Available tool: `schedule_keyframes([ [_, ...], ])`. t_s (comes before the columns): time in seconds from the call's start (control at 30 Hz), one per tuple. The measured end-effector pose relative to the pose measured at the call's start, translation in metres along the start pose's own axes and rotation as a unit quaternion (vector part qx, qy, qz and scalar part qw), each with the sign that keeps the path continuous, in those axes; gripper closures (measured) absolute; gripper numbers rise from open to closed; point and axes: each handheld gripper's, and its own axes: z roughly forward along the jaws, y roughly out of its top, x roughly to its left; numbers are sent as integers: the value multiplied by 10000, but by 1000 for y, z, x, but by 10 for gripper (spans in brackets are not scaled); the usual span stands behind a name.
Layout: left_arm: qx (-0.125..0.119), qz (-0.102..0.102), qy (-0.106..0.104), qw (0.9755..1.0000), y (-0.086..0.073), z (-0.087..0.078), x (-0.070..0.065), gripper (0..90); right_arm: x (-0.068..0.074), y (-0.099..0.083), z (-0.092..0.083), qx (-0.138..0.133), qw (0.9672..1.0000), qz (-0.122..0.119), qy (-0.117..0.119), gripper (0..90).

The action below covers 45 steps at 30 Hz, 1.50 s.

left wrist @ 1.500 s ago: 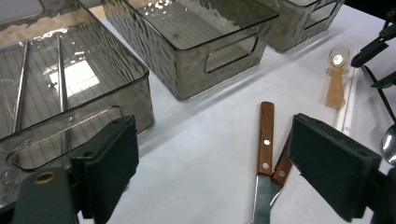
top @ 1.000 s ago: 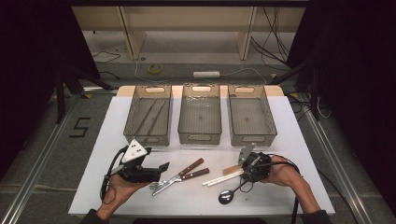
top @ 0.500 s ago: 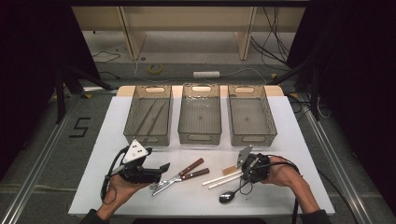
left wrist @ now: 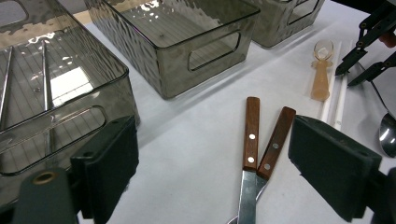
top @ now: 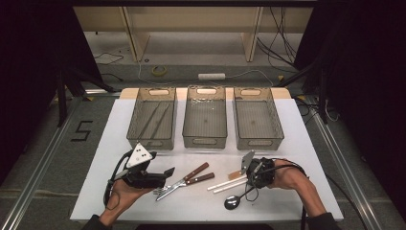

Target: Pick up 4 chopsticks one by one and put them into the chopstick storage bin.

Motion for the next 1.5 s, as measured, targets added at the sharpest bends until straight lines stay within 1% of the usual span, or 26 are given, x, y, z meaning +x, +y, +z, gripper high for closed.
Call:
schedule_keyframes([
  [0.03, 1, 4, 2, 10000, 0, 0, 0, 156, 0, 0, 0, 25, 10000, 5, 16, 720],
  [0.13, 2, 6, 0, 10000, 0, 0, 0, 156, -2, 0, 1, -11, 10000, -35, 76, 737],
  [0.3, 9, 28, -4, 10000, 0, 0, 0, 156, -1, 3, 0, 102, 9999, -45, 128, 751],
  [0.33, 13, 29, -4, 10000, 0, 0, -1, 156, -1, 3, 1, 74, 9998, -103, 120, 754],
  [0.4, 17, 26, -2, 10000, 0, 1, -1, 156, -1, 4, 1, 98, 9998, -171, 100, 761],
  [0.43, 26, 33, -3, 10000, 0, 1, -1, 156, 0, 4, 1, 101, 9996, -242, 106, 767],
  [0.47, 17, 32, -2, 10000, 0, 1, -1, 156, 0, 4, 1, 101, 9996, -242, 106, 767],
  [0.5, 23, 33, -2, 10000, 1, 1, -1, 156, 0, 5, 1, 140, 9994, -314, 107, 775],
  [0.53, 24, 36, -3, 10000, 1, 1, -1, 156, 0, 5, 1, 140, 9994, -314, 107, 775],
  [0.57, 26, 50, -4, 10000, 1, 1, -1, 156, 1, 6, 1, 158, 9991, -368, 101, 780],
  [0.67, 29, 53, -7, 10000, 1, 1, -1, 156, 1, 5, 1, 132, 9991, -386, 123, 785],
  [0.9, 54, 82, -9, 10000, 1, 2, -2, 156, 1, 6, 1, 133, 9984, -525, 141, 803],
  [1.17, 49, 93, -12, 9999, 1, 2, -2, 156, 1, 6, 0, 176, 9975, -661, 153, 815],
  [1.27, 58, 94, -19, 9999, 1, 2, -3, 156, 1, 6, 1, 136, 9973, -712, 149, 819],
  [1.5, 57, 92, -15, 9999, 1, 2, -2, 156, 2, 6, 0, 180, 9969, -738, 185, 829],
])
